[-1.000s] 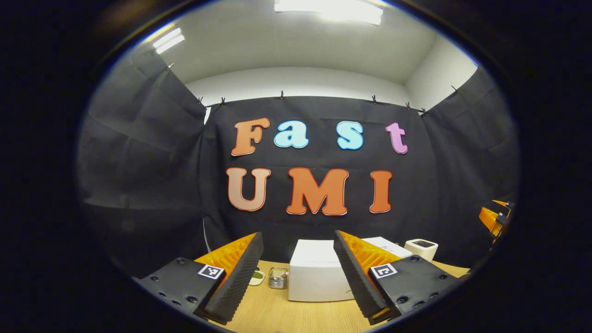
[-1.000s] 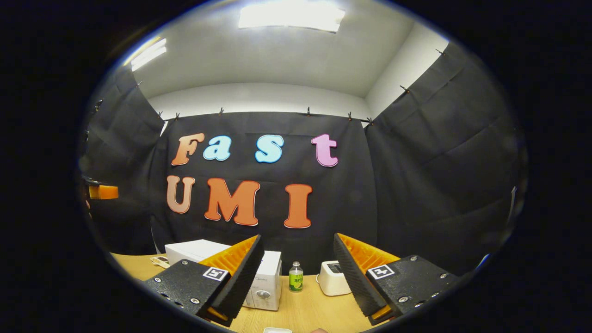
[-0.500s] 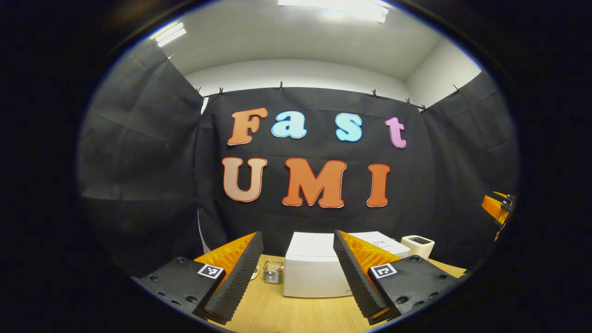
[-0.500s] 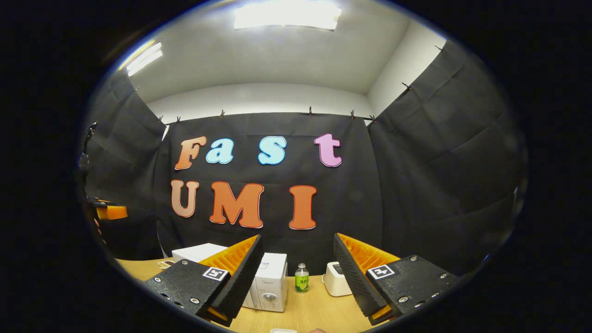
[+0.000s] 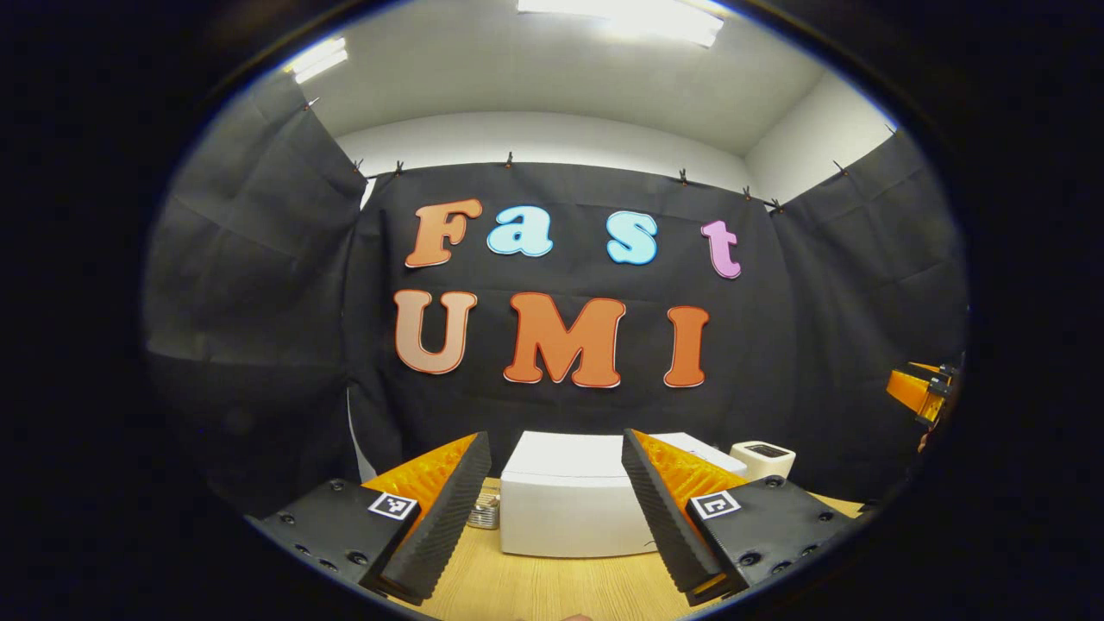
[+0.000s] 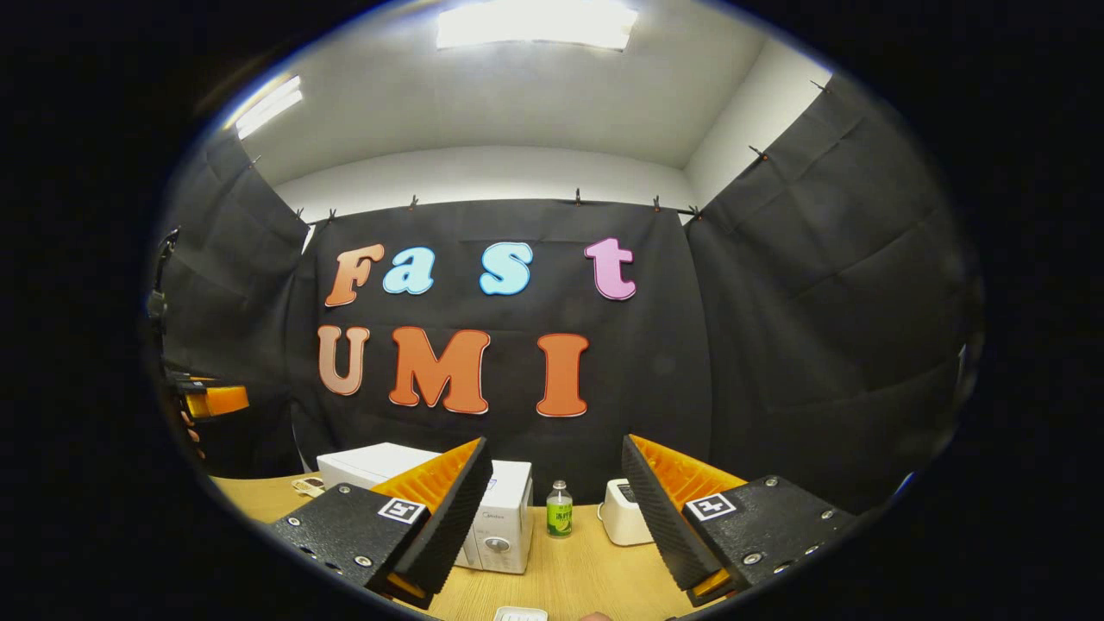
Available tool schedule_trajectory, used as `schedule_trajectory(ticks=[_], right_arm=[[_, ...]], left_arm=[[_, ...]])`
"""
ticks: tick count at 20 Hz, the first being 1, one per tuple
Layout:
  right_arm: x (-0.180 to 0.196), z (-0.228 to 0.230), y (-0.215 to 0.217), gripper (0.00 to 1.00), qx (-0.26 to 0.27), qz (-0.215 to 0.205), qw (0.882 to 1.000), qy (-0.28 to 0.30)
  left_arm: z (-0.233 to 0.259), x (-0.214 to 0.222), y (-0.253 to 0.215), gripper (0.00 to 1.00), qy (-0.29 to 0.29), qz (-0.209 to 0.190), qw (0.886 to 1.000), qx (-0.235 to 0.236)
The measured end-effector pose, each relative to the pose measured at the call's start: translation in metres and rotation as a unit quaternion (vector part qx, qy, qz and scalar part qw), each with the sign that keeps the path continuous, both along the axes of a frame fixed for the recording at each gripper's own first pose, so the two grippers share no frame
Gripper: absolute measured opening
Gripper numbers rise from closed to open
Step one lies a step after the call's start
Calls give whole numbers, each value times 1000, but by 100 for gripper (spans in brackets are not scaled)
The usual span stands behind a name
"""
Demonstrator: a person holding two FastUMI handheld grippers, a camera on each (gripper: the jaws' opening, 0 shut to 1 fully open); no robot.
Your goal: Open the microwave oven with the left hand, put the food in, and close the microwave oven.
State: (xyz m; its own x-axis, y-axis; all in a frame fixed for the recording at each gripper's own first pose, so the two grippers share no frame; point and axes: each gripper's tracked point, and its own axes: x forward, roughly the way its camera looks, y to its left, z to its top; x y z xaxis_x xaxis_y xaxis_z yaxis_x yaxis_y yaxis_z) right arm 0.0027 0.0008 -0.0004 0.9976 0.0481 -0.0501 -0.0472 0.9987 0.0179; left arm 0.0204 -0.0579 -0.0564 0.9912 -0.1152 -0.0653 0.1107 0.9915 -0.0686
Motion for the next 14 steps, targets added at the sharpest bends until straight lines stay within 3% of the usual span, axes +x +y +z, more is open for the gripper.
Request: schedule_trajectory(ticks=[6,10,14], right_arm=[[-10,-44,-20,94,2,3,999,40],[-20,-76,-31,94,32,12,997,69],[-22,-103,-50,94,40,9,996,84]], left_arm=[[-38,3,-64,99,16,-42,999,-7],[-75,6,-108,99,24,-61,998,-10],[-113,8,-158,99,38,-92,995,8]])
